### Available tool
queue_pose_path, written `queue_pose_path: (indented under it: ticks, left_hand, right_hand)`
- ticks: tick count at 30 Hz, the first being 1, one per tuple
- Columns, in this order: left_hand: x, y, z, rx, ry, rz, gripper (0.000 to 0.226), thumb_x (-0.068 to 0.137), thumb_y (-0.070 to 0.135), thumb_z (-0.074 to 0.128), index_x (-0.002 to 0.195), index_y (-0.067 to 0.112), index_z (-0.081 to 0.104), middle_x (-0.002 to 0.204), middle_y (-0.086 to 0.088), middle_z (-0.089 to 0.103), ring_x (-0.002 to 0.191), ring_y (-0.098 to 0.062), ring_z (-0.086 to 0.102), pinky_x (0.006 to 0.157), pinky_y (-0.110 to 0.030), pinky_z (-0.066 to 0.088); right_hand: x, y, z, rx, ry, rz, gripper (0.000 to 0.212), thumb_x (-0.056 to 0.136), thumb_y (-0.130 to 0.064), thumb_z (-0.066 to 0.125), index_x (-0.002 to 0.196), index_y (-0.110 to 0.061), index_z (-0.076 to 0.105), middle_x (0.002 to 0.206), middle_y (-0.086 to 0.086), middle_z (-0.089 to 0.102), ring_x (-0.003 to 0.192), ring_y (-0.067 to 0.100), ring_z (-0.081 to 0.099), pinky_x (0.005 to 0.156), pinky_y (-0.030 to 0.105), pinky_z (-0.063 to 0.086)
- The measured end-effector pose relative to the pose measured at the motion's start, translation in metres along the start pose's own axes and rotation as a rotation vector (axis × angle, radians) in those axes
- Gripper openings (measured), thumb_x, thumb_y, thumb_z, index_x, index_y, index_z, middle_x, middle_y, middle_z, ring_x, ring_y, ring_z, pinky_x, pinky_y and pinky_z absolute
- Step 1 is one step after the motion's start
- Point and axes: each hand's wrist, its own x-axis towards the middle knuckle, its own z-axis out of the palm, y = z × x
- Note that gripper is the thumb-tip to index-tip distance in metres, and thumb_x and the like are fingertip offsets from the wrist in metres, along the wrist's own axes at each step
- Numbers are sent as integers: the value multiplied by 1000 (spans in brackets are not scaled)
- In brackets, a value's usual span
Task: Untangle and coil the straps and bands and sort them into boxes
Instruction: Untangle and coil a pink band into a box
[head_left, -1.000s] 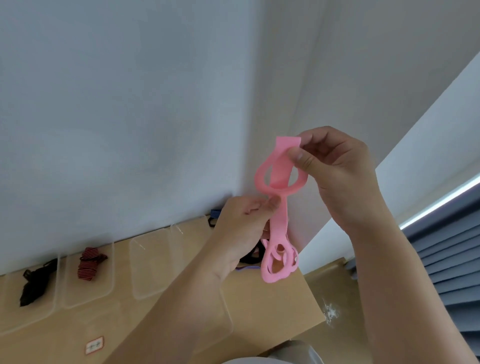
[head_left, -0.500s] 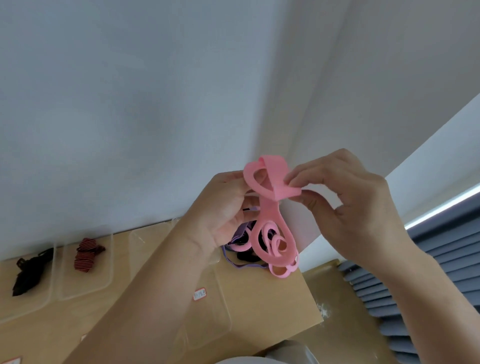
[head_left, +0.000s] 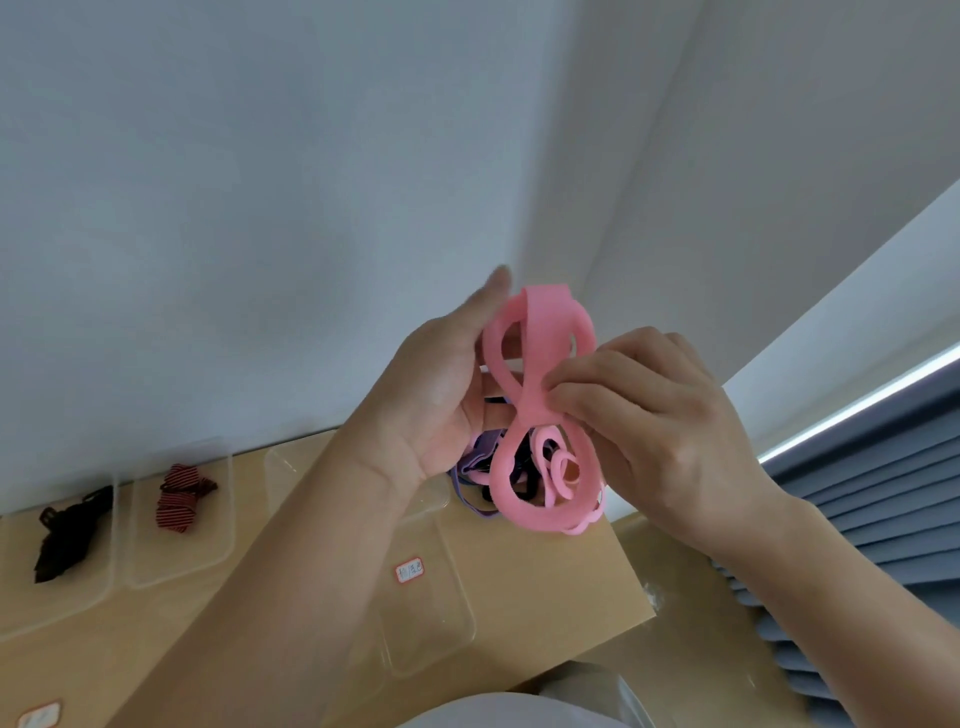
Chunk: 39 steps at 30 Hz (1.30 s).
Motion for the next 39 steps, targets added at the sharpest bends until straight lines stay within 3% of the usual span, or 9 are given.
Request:
queue_pose_path:
  ticks: [6,12,15,17,20,25,30,36,39]
  left_hand:
    - [-8,1,-5,202,-66,115,24,94,10,67,116,2,71,108,-23,74,87,-30,72,78,-46,61]
    - [-10,0,-9,208,-90,178,40,82,-12,71,119,4,69,107,-18,75,90,-30,74,74,-37,59]
    - [-12,1,-9,204,-29,208,40,80,-15,70,116,4,70,105,-21,75,86,-31,73,70,-36,59]
    - [-13,1,-10,184,20,222,39,81,-16,69,114,4,70,106,-24,74,88,-40,73,77,-47,62]
    - [-14,1,-12,153,93,228,38,80,-15,71,113,3,70,107,-27,73,99,-49,70,88,-60,58]
    - [-16,-13,-4,195,119,261,40,76,-8,77,113,7,70,104,-21,75,93,-43,74,79,-52,62]
    - [-19,-28,6,202,-40,283,42,79,-6,80,118,6,71,108,-25,73,101,-50,69,88,-63,57]
    - [-21,-35,-1,117,-69,266,46,81,-9,73,126,3,67,117,-34,66,107,-49,67,95,-71,49]
    - [-22,-37,-3,47,-63,246,47,78,-7,73,124,5,68,113,-34,65,98,-37,65,93,-63,51]
  right_hand:
    - [-3,-1,2,11,32,38,17,79,10,75,88,-4,77,85,13,64,72,33,54,61,45,45]
    - [1,-2,0,13,43,-3,17,83,6,74,94,-6,78,85,9,65,69,31,54,60,44,43]
    - [-4,-2,1,68,20,-8,35,87,9,66,116,-9,72,93,8,67,73,31,57,63,44,45]
    - [-11,-3,2,74,-11,-2,38,92,3,63,126,-14,65,100,8,68,76,31,60,65,44,46]
    - [-21,-8,0,64,-26,-25,17,97,-12,66,110,-10,77,103,13,70,77,32,63,64,46,47]
    - [-17,-17,-7,260,30,70,37,101,-40,59,93,-10,80,88,10,69,69,30,61,61,44,46]
    - [-5,-22,-6,427,162,508,29,94,-35,63,81,-9,68,65,-2,61,59,14,55,54,31,44]
    - [-2,-26,10,318,213,629,22,96,-28,63,93,-6,66,103,2,56,77,7,56,67,25,49]
    - [2,-27,13,346,224,630,16,97,-26,62,100,-11,63,102,-4,62,82,6,59,69,23,50]
